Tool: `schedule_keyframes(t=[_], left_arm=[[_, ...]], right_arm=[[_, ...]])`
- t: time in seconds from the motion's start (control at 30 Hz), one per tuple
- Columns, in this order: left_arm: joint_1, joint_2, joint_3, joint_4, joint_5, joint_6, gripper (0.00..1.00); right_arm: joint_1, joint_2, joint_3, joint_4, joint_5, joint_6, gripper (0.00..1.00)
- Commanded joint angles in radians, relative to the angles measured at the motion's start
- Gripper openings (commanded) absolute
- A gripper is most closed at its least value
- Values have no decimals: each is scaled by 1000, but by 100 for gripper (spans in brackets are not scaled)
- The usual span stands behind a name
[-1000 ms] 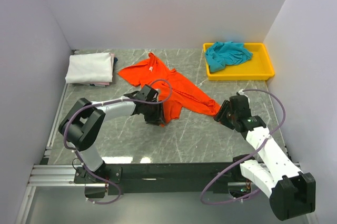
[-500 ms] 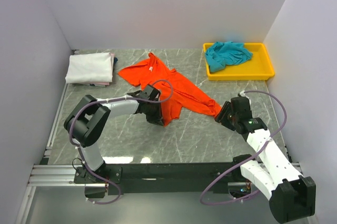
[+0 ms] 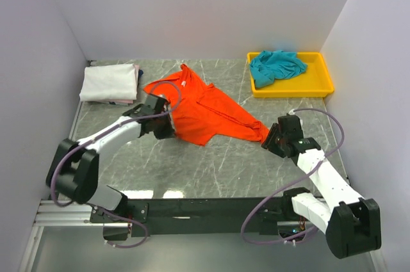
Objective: Fold and stack the t-shirts
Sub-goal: Flatten the tshirt out
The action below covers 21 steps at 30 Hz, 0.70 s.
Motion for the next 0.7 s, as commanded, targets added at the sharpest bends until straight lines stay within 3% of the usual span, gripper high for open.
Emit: schedule_keyframes(t=[0.0,0.23,0.67], left_arm=[[43,-73,-32,-52,-4,27,0],[128,-132,-61,-81,-8,50,0],[138,-92,-21,-76,7,59,0]], right_arm=[[-6,47,63,61,8,-36,51],[-7,170,102,97,3,-72,49],[49,219,139,87,-49,-109,47]])
